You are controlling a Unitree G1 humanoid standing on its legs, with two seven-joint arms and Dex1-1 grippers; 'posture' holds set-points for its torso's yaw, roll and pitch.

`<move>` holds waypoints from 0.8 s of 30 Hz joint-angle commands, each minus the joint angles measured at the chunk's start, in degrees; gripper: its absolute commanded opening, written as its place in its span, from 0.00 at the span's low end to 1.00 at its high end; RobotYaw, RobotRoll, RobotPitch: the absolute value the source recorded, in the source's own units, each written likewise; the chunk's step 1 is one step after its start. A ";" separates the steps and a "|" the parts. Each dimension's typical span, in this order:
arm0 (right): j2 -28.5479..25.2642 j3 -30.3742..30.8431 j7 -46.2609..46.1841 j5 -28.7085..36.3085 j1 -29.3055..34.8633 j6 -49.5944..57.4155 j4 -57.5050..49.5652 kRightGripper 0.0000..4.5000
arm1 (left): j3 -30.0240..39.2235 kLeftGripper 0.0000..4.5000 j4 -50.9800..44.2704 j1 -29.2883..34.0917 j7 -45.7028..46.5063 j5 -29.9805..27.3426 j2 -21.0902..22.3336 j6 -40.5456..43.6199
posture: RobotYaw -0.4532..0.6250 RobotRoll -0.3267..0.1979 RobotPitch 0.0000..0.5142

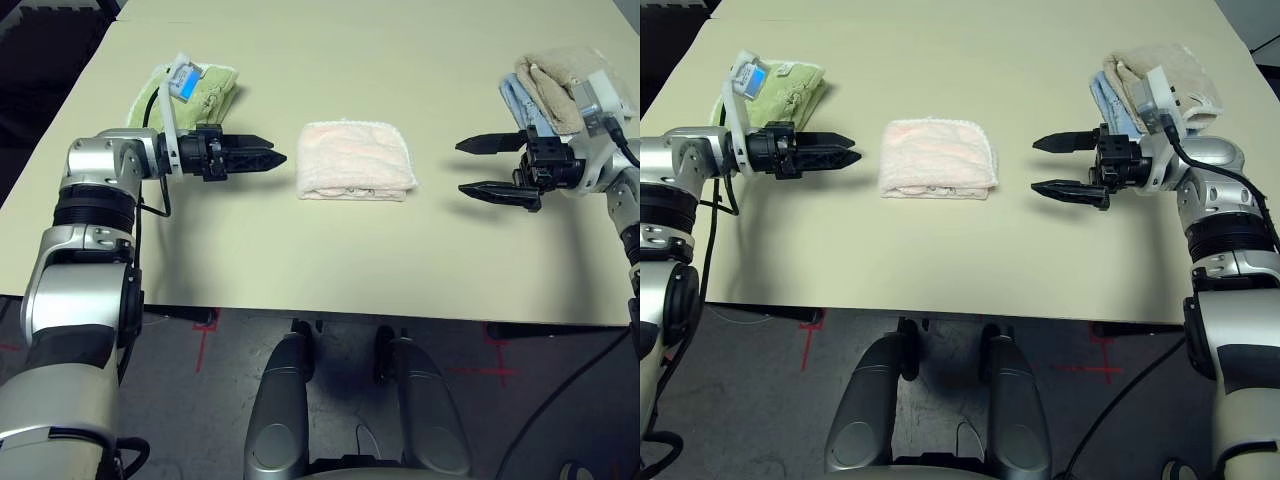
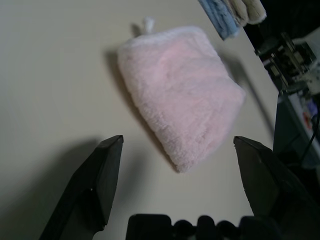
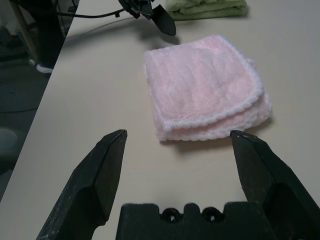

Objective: Fold the towel and set it aside.

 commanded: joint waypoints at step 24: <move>-1.11 -2.18 0.30 -0.92 2.22 0.65 -2.96 0.99 | 1.43 0.99 12.83 -8.27 4.06 3.18 -10.89 8.87 | 0.41 0.62 0.61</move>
